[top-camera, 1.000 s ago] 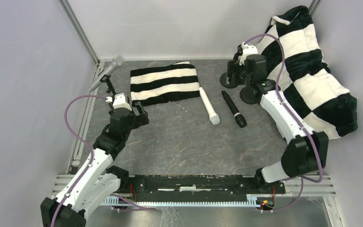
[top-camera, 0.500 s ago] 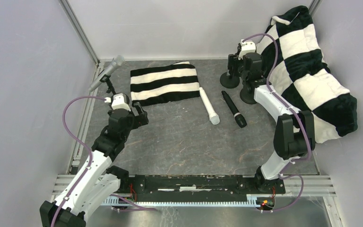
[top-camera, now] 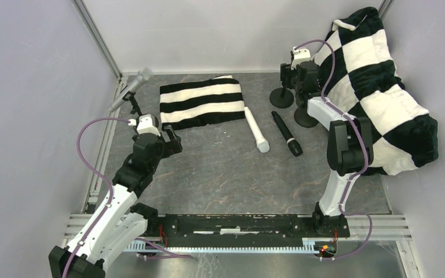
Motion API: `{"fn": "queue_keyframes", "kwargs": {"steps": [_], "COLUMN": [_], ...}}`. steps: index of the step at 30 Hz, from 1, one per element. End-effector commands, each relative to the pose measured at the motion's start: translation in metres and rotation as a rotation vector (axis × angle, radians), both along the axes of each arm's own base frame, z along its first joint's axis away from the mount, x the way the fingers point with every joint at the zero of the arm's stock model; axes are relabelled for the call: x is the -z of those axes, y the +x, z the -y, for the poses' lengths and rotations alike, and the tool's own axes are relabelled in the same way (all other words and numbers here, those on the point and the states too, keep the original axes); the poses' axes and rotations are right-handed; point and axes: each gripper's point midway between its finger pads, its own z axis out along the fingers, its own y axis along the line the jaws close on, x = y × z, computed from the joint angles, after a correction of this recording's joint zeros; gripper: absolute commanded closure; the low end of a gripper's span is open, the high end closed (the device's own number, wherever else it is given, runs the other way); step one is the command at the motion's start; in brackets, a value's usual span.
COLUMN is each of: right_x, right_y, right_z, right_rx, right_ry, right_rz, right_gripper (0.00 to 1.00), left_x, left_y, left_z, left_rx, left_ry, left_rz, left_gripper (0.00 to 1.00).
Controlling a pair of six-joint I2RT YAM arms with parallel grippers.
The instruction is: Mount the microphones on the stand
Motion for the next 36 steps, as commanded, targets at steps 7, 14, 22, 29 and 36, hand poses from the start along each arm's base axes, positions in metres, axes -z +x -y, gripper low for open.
{"fn": "queue_keyframes", "kwargs": {"steps": [7,14,22,29,36], "right_x": [-0.032,-0.028,-0.060,-0.108,-0.145], "right_y": [0.043,0.049,0.040,0.017,-0.009], "right_z": [-0.013,-0.015,-0.015,-0.018,-0.023], "right_rx": [-0.063,-0.066,-0.077,-0.097,-0.125], "right_ry": [0.064,0.083,0.087,0.137,0.156], "right_rz": [0.125,0.115,0.180,0.275,0.329], "right_gripper": [0.44,0.57,0.84,1.00,1.00], "left_x": [-0.012,-0.011,-0.010,-0.009,-0.008], "left_y": [0.003,0.003,0.003,0.003,0.003], "left_z": [0.003,0.002,0.004,0.006,0.010], "left_rx": [0.034,0.032,0.044,0.053,0.069], "left_ry": [0.021,0.023,0.021,0.018,0.012], "left_rz": [0.043,0.045,0.039,0.033,0.030], "left_gripper": [0.00,0.00,0.00,0.00,0.00]}}
